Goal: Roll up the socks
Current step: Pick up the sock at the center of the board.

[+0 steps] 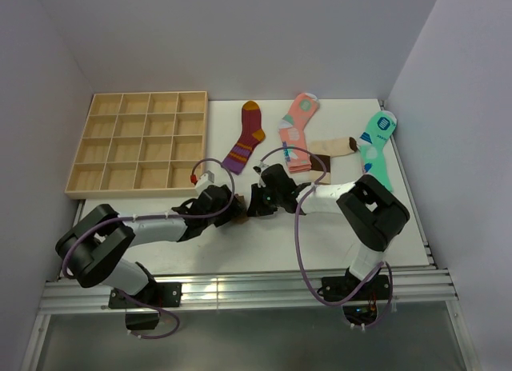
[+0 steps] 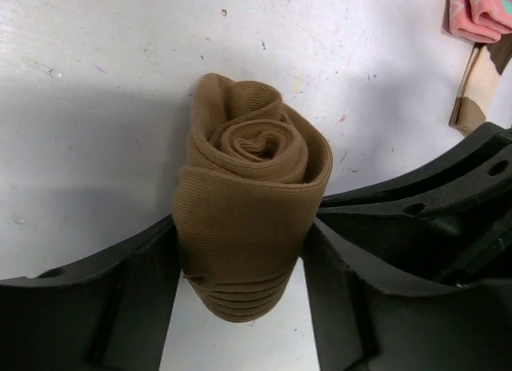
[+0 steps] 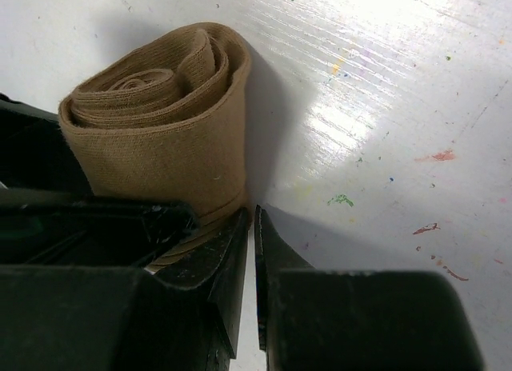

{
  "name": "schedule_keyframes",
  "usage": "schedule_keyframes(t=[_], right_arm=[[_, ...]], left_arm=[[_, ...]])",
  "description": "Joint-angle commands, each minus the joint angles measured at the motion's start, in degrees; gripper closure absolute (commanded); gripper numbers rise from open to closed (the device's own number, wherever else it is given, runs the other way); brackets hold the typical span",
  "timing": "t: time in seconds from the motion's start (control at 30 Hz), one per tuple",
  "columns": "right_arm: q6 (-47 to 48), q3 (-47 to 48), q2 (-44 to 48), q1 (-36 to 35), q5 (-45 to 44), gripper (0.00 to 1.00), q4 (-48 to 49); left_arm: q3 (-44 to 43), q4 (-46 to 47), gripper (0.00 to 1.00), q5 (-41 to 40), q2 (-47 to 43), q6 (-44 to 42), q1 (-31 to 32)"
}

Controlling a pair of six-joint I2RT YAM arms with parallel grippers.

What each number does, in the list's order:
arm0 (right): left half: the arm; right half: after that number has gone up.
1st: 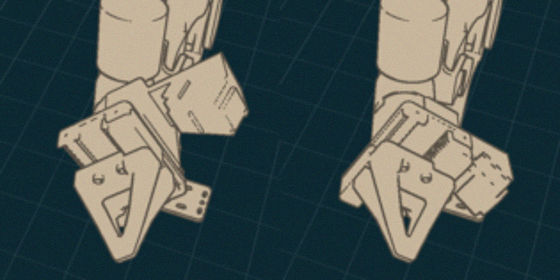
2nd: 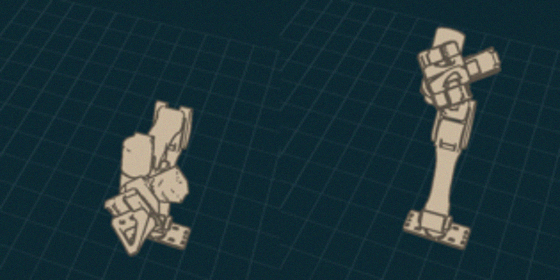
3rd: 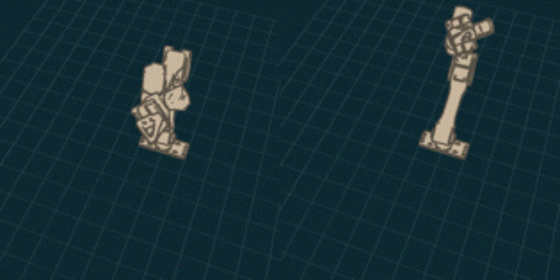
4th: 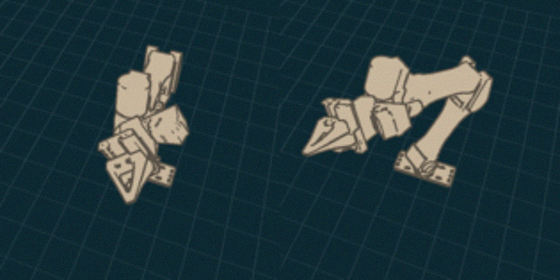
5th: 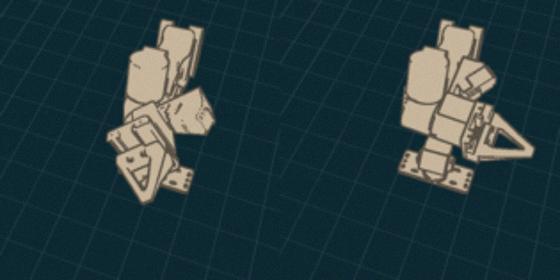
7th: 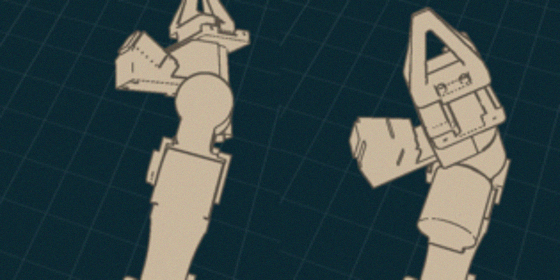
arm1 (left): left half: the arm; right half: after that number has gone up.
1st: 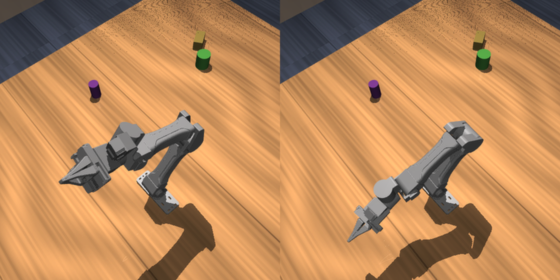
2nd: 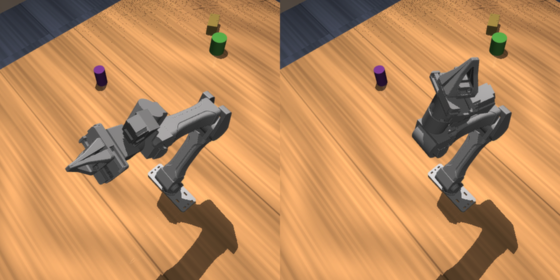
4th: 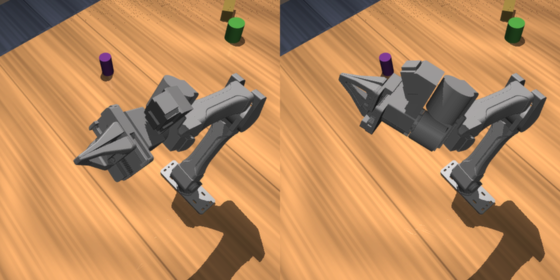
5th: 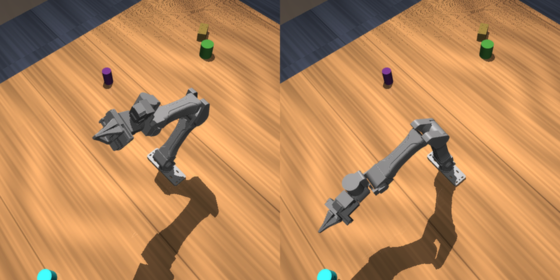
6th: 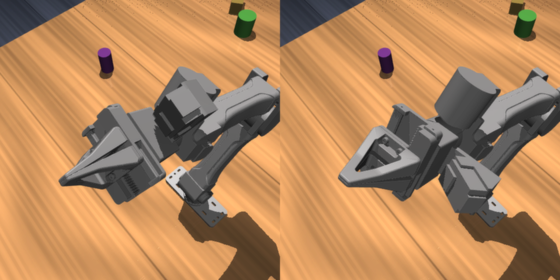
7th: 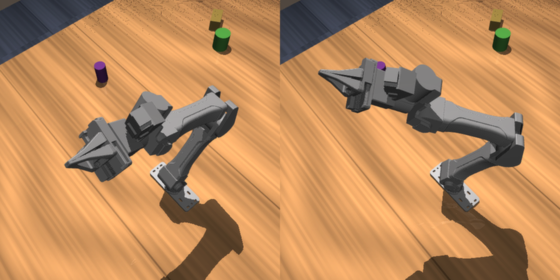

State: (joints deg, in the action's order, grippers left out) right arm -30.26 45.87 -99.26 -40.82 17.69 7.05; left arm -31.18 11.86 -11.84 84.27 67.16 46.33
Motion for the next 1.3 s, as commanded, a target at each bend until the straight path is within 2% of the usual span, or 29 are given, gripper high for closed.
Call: schedule_keyframes(t=[0.0, 0.13, 0.17, 0.23, 0.27, 0.43, 0.57, 0.7, 1.13, 1.27], right_arm=[[0.12, 0.54, -1.46, 0.3, -0.38, 0.85, -0.19], [-0.59, -0.07, -0.24, 0.39, -0.2, 0.85, 0.68], [-0.94, -0.51, 0.12, 0.48, -0.29, 0.85, 0.95], [-1.29, -1.04, 1.61, 0.91, -0.99, 0.85, 1.12], [-1.64, -1.83, 2.14, 1.18, -1.08, 0.85, 1.12], [-2.35, -4.64, 7.06, 3.37, -0.91, 0.81, 2.26], [-2.69, -5.61, 11.71, 3.55, 1.99, 0.7, 4.37], [-3.84, -4.82, 12.43, 3.55, 2.78, 0.6, 5.17], [-9.9, -4.03, 7.95, 3.64, 3.76, 0.46, 11.5], [-9.99, -4.03, 7.5, 3.9, 3.58, 0.44, 11.06]], left_arm=[[0.06, -3.51, 0.36, 1.29, 2.3, -1.5, 0.08], [0.33, -3.77, 0.49, 1.11, 2.22, -1.41, 0.08], [0.33, -3.86, 0.55, 1.03, 2.21, -1.41, 0.17], [0.33, -3.86, 0.61, 0.94, 2.21, -1.5, 0.17], [0.33, -3.95, 0.68, 0.94, 2.21, -1.76, 0.17], [-0.02, -4.39, 0.79, 1.02, 2.3, -2.64, 0.17], [-0.2, -4.21, 0.81, 1.38, 2.3, -3.69, 0.08], [-0.11, -3.34, 0.81, 2.25, 2.48, -4.58, 0.17], [-0.55, -0.52, 0.81, 6.39, 4.59, -6.95, 0.08], [-0.46, -0.61, 0.82, 6.65, 4.5, -6.86, 0.17]])
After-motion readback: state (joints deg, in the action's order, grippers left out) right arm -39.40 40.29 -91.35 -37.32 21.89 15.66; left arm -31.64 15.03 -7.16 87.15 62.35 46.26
